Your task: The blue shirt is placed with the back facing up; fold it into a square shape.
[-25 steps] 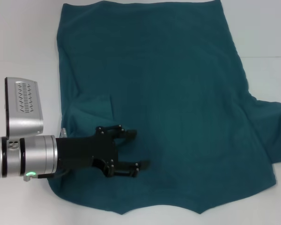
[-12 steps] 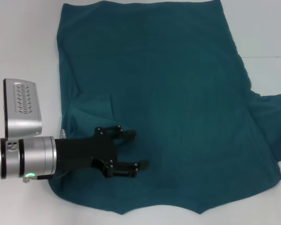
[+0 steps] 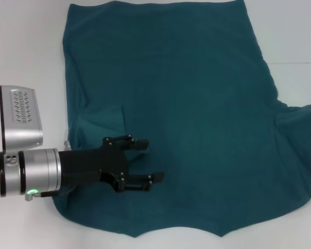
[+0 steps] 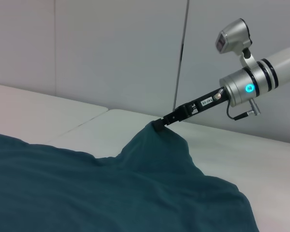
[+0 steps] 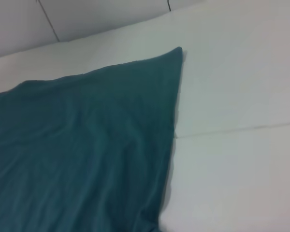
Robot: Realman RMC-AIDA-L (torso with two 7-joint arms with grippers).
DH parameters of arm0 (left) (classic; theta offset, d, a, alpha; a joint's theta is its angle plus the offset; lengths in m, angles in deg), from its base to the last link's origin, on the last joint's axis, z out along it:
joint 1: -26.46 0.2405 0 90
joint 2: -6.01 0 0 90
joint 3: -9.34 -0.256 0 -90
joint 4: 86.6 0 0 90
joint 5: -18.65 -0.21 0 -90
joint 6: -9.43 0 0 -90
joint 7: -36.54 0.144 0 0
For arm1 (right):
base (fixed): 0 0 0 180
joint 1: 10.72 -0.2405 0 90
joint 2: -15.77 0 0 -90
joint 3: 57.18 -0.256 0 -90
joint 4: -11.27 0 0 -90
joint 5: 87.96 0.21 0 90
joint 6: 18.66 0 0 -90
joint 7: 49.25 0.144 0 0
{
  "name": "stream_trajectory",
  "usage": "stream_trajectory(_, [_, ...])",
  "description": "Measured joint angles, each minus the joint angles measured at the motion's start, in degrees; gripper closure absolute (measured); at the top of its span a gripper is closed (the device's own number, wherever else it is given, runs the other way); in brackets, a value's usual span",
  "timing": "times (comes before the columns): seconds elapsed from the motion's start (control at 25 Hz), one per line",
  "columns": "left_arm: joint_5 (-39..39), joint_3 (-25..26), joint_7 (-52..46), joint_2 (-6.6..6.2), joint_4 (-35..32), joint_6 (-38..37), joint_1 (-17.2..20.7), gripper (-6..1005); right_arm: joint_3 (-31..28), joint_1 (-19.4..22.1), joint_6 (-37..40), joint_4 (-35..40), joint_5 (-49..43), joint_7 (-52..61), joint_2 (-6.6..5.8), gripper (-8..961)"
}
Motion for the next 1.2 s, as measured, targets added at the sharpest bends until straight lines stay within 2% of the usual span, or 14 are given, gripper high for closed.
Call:
stream_trajectory(0.52, [1.2, 0.8, 0.0, -0.04, 0.7, 0.3, 0.3, 138, 0.3, -2.1, -1.3, 0.1, 0.1, -3.9, -0.20, 892])
stream_trajectory(0.72, [1.2, 0.9, 0.0, 0.06, 0.8, 0.7, 0.3, 139, 0.3, -2.2, 1.2, 0.1, 0.2, -3.9, -0.34, 884])
stream_trajectory(0.92, [1.3, 0.9, 0.0, 0.07, 1.0, 1.3, 0.2, 140, 0.6, -1.8, 9.5, 0.1, -0.1, -1.7, -1.54, 876])
stream_trajectory(1.08, [1.4, 1.0, 0.0, 0.00, 1.6, 1.8, -0.1, 141, 3.3, -2.0, 14.0, 0.1, -0.3, 4.4, -2.81, 870])
stream_trajectory(1.2, [1.5, 1.0, 0.0, -0.04, 1.9, 2.2, -0.4, 142, 6.4, -3.4, 14.7, 0.5, -0.3, 9.6, -2.90, 865])
